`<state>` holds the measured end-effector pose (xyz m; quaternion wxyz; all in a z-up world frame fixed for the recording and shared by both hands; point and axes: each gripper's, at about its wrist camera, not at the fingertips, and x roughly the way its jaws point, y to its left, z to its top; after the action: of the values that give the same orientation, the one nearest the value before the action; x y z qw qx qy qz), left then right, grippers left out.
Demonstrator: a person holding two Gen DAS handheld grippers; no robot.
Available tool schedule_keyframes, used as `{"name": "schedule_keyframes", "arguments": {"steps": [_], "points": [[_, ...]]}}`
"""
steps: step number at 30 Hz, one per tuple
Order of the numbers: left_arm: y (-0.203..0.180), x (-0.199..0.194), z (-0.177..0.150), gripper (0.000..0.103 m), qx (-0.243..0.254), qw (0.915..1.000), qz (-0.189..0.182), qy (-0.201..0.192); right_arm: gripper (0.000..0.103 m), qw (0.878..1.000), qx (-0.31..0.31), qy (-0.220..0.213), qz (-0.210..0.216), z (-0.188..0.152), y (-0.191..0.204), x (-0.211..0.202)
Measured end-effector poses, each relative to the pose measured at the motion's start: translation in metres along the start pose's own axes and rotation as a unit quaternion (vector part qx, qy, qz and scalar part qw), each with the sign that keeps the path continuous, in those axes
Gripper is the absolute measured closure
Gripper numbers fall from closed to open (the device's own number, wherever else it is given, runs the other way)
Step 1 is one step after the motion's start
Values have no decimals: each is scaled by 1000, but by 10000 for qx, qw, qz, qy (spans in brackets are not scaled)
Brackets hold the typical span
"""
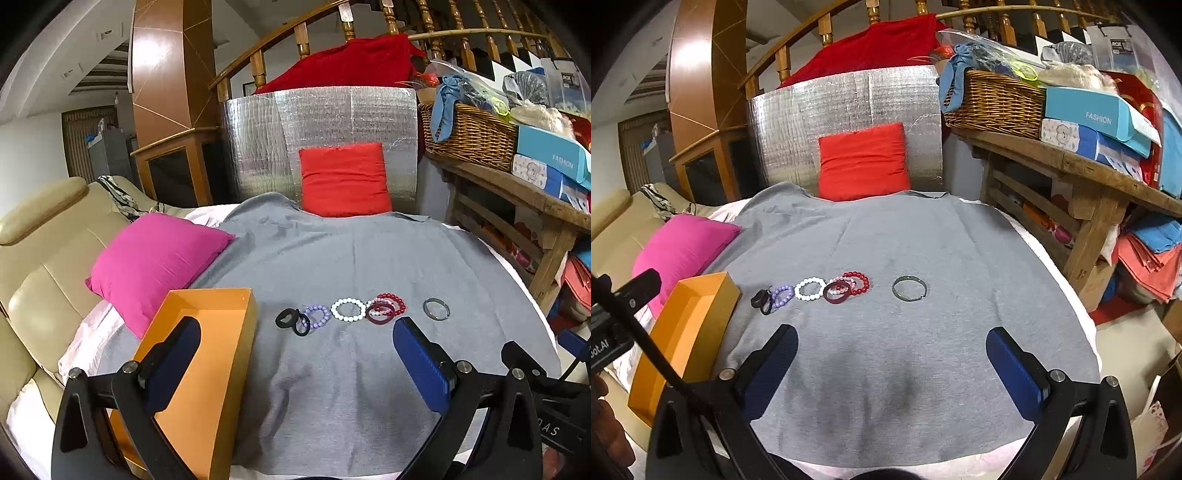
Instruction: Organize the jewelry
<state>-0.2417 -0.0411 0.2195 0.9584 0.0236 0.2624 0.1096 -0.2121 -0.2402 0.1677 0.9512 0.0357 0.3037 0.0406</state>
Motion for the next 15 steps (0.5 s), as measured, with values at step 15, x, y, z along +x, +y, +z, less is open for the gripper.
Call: {"name": "schedule_keyframes", "arguments": {"steps": [15], "points": [[12, 14, -5, 0, -130, 9998, 56, 105, 0, 9999, 78, 125, -44, 4, 4, 10]]}}
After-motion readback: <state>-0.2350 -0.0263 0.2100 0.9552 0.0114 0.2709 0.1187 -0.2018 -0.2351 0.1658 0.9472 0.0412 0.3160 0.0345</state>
